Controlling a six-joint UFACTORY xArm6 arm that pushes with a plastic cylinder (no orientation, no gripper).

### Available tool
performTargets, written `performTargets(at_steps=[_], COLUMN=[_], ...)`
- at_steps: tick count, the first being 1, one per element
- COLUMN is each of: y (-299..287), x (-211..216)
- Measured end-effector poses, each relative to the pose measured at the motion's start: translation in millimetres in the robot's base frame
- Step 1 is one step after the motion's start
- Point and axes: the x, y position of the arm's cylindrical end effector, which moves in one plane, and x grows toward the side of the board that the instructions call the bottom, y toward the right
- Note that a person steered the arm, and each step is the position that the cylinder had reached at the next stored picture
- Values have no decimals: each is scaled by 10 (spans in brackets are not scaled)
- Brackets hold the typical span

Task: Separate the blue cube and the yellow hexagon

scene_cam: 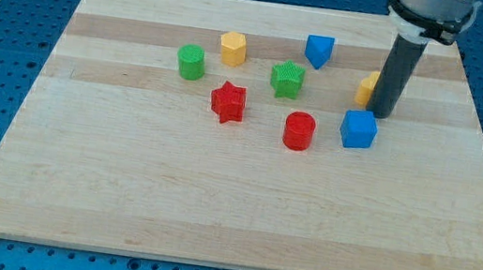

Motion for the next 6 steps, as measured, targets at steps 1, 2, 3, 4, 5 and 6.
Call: performTargets(at_steps=[1, 2, 3, 4, 5, 6], y=[10, 377, 502, 59, -274, -290], x=[14, 251, 561, 922, 1046, 1046])
